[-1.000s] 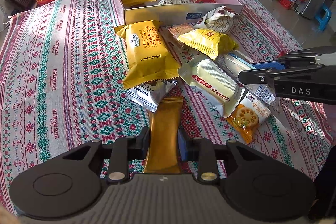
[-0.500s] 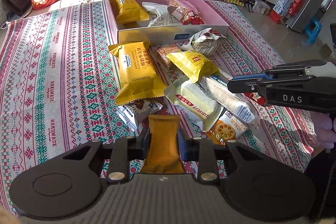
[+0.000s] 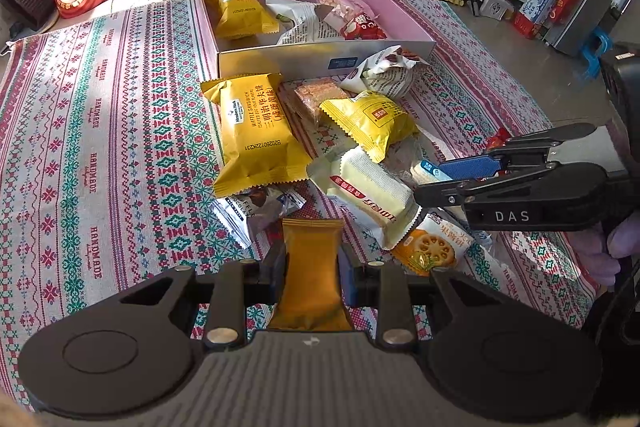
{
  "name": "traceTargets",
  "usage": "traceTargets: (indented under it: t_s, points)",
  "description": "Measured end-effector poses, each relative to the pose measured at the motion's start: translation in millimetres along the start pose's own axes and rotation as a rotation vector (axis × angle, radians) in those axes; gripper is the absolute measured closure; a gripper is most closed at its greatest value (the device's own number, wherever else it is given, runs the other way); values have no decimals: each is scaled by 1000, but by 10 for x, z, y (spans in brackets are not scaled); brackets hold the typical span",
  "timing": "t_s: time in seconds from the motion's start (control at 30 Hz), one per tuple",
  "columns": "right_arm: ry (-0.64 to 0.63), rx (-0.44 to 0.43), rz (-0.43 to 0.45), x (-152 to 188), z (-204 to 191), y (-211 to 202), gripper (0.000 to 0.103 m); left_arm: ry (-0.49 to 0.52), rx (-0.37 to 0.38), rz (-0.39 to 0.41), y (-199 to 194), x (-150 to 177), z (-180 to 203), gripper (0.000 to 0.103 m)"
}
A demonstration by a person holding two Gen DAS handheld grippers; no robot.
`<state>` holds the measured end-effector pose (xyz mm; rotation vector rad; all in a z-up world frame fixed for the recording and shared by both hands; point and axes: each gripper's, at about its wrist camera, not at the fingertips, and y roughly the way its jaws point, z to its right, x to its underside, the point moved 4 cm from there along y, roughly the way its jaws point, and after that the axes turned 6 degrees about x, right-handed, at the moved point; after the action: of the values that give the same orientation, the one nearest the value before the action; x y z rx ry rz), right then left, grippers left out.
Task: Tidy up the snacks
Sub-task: 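Grasp orange bar with left tool while right tool grasps white-blue packet, then carry both snacks into the pink box and open both tools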
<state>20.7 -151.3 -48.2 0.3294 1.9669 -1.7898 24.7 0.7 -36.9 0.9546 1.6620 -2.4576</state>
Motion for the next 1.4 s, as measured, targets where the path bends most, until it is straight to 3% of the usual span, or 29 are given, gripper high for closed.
traceTargets:
  t_s: [0.1,0.27,0.37,0.87,1.4]
  points:
    - [-14,21,-10,24,9,48,69,1,2,-1,3,5,1,69]
    - [-54,65,11,49,-9,59,83,-1,-2,-2,6,10,0,69]
    - [-77,90,18,41,-29,49,86,1,-2,-1,4,9,0,70]
    - [-12,-22,111,-194,-13,-368,87,-6,25,64,-166,-152,38,70]
    - [137,-39,222,-764,183,-482,87,-79,40,199,-298,-692,-63,70]
